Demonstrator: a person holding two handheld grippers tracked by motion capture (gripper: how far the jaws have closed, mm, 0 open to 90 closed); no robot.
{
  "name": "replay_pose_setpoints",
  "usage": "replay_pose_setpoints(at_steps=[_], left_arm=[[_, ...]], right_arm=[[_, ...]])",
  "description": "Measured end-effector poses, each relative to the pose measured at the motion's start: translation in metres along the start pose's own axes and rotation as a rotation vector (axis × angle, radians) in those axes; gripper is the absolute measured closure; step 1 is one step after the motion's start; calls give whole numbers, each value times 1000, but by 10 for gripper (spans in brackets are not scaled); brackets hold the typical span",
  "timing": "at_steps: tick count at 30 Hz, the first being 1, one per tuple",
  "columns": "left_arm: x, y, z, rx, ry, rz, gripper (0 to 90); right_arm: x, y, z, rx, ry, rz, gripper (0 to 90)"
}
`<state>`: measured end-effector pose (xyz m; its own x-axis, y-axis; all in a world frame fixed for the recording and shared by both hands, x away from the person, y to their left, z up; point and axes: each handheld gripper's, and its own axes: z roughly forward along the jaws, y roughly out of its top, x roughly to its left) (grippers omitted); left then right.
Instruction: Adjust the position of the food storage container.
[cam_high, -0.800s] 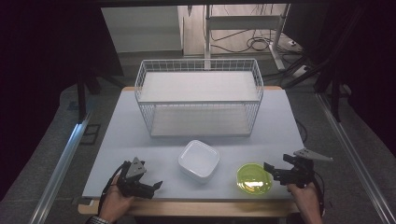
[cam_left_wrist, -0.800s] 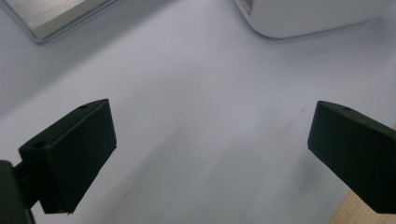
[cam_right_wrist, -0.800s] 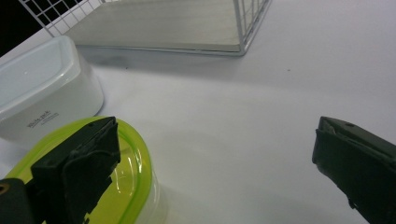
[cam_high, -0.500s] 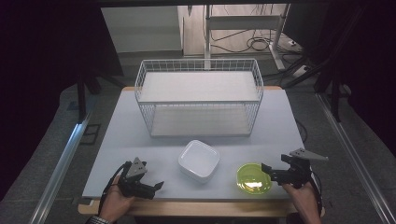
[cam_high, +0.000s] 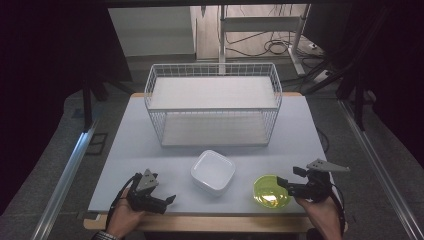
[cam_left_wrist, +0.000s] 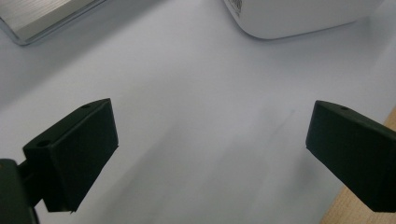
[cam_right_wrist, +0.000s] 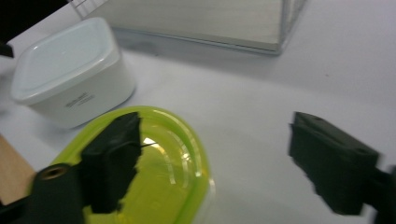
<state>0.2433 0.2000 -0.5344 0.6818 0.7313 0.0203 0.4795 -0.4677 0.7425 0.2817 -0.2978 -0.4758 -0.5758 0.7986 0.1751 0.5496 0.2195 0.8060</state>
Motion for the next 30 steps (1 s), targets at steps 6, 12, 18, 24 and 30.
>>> replay_pose_setpoints(at_steps=[6, 12, 18, 24, 30], left_arm=[[0, 0, 1, 5, 0, 15, 21], [-1, 0, 1, 8, 7, 22, 23], [-1, 0, 1, 10, 14, 29, 23], [-2, 0, 2, 17, 20, 39, 23], [-3, 0, 3, 28, 24, 47, 24]], right_arm=[[25, 7, -7, 5, 1, -112, 482], [45, 10, -12, 40, 102, -183, 779], [60, 10, -11, 95, 172, -216, 896], [77, 3, -8, 161, 228, -264, 896], [84, -5, -5, 212, 266, -286, 896]])
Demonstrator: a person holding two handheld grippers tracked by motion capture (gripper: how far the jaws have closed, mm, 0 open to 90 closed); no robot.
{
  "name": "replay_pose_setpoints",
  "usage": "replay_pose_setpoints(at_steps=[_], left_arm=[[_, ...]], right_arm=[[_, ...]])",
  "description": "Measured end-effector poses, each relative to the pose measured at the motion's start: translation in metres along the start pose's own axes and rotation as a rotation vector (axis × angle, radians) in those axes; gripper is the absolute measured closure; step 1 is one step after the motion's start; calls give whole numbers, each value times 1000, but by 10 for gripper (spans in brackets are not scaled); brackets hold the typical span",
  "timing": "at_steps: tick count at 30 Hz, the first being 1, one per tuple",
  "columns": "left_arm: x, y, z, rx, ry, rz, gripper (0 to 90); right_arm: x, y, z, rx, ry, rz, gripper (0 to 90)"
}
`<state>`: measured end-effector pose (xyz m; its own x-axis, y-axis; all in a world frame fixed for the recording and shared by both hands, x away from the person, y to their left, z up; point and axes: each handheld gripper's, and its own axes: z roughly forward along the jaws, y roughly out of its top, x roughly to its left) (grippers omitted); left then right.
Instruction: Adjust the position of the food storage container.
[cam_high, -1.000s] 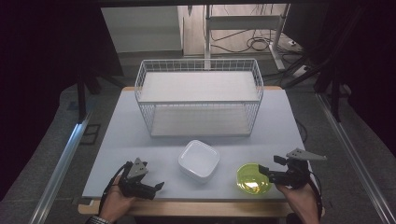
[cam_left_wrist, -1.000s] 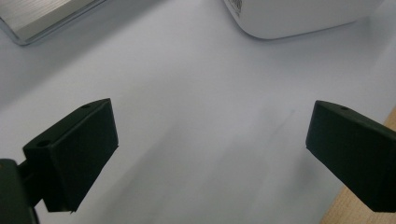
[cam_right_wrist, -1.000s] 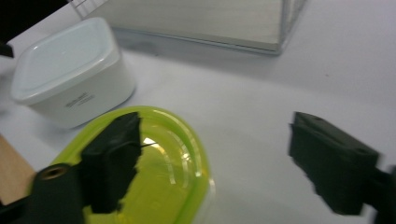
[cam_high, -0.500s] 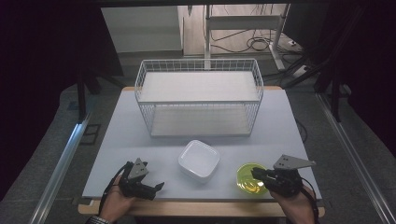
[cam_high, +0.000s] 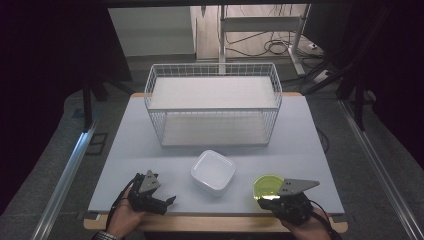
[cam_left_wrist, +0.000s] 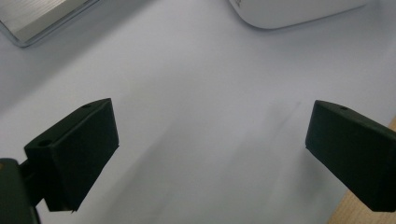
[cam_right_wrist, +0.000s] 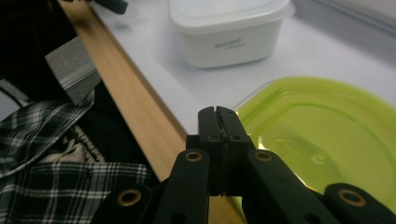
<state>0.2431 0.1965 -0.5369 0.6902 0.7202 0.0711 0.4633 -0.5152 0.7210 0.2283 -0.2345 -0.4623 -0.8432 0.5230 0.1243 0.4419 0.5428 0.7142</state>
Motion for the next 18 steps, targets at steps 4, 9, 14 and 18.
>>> replay_pose_setpoints(at_steps=[4, 9, 14, 18], left_arm=[[-1, 0, 1, 6, 3, 6, 24], [-1, 0, 1, 9, 5, 10, 24], [-1, 0, 2, 12, 7, 15, 25], [-2, 0, 2, 15, 8, 19, 25]], right_arm=[[1, -2, 4, 26, 14, -4, 896], [-2, -4, 10, 58, 9, 0, 896], [-7, -5, 12, 60, 6, 10, 896], [-13, -5, 13, 66, -14, 12, 895]])
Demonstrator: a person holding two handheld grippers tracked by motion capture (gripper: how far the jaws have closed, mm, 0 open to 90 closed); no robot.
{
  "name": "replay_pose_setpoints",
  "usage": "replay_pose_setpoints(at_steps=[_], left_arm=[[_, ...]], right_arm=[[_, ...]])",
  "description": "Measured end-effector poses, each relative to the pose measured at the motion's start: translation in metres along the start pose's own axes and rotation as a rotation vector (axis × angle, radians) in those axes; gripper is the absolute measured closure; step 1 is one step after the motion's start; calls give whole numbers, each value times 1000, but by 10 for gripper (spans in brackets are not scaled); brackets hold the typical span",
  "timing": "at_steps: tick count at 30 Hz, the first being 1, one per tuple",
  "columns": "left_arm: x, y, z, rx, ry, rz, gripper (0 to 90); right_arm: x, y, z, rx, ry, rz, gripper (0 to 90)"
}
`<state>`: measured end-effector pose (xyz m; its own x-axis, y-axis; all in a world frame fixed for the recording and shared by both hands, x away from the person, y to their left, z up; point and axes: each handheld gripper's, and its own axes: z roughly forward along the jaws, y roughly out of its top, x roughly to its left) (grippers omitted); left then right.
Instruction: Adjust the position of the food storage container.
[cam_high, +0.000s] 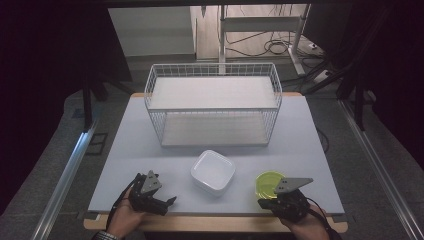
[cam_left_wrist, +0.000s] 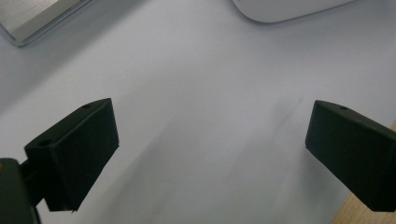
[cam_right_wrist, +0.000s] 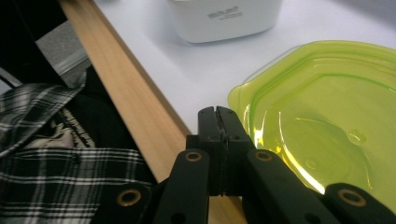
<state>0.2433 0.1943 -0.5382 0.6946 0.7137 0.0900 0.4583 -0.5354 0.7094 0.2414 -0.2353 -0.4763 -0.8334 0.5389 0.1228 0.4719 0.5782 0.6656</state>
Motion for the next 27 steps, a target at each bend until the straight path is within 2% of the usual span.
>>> replay_pose_setpoints(at_steps=[2, 11, 22, 27], left_arm=[[0, 0, 0, 0, 0, 1, 25], [0, 0, 1, 4, 2, 6, 25], [0, 0, 2, 10, 7, 9, 25], [-1, 0, 2, 12, 9, 12, 25]], right_arm=[[-1, 0, 0, 0, -4, 2, 895], [-24, 2, -2, -14, -31, 28, 895], [-50, 1, -8, -28, -38, 60, 895], [-65, -1, -13, -33, -66, 79, 895]])
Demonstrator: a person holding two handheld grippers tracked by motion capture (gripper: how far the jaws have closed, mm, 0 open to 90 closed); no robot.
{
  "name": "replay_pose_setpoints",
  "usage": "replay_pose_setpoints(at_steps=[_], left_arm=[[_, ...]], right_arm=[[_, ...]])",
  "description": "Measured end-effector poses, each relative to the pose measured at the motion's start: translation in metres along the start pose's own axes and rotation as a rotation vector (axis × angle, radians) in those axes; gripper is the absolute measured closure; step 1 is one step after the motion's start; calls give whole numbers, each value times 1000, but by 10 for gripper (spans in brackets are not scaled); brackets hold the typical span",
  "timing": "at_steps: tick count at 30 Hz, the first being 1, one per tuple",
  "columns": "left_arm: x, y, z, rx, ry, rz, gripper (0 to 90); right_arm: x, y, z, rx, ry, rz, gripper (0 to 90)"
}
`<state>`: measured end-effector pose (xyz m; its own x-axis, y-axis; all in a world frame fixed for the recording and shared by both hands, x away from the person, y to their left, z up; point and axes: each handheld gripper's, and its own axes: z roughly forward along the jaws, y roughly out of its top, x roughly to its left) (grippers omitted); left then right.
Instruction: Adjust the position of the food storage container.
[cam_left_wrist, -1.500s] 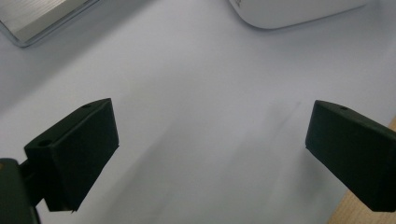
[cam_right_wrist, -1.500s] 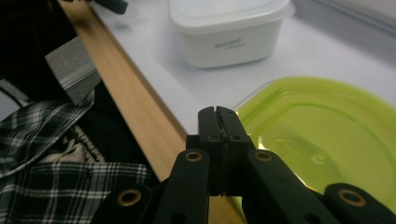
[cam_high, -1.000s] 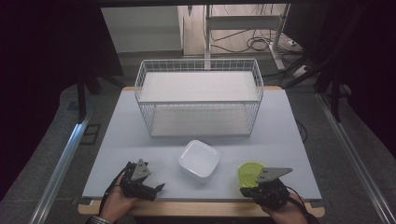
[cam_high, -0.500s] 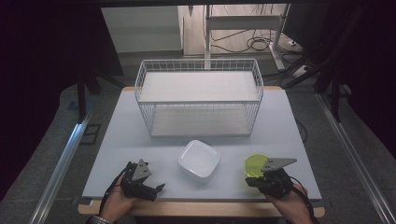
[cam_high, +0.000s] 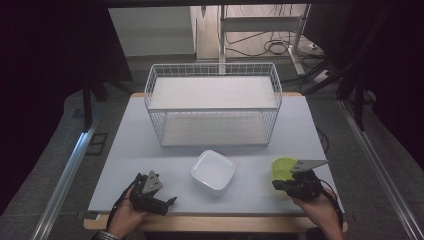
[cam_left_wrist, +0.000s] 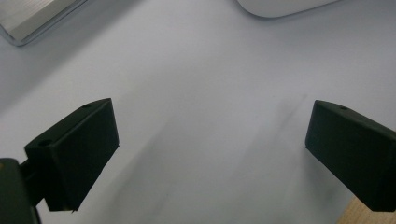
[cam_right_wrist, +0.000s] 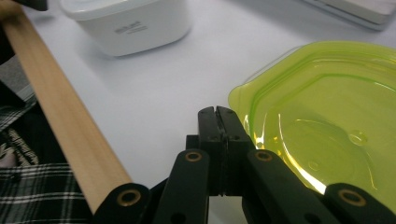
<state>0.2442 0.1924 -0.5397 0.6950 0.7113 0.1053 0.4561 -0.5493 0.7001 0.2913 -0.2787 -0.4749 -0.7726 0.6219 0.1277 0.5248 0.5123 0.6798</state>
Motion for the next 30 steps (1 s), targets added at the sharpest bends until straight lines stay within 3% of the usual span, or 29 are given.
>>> replay_pose_setpoints(at_steps=[6, 11, 14, 18, 21, 24, 26, 30], left_arm=[[0, 0, 0, 1, 1, -1, 25], [0, 0, 1, 3, -1, -6, 25], [0, 0, 1, 4, -4, -14, 25], [2, 2, 1, 2, -21, -35, 27], [3, 6, 1, 11, -37, -58, 39], [3, 9, 2, 15, -62, -57, 43], [3, 15, 2, -10, -101, -41, 51], [5, 23, 7, -22, -103, -37, 95]], right_arm=[[-13, 0, -3, -8, -7, 21, 895], [-31, 1, -6, -20, -43, 40, 895], [-33, 1, -6, -25, -43, 59, 894], [-26, 2, -5, -12, -66, 32, 890], [-13, 5, 0, -10, -76, 4, 885], [-7, 7, 3, -8, -79, -13, 889], [2, 10, 8, -18, -55, -32, 890], [6, 12, 13, -20, -21, -41, 890]])
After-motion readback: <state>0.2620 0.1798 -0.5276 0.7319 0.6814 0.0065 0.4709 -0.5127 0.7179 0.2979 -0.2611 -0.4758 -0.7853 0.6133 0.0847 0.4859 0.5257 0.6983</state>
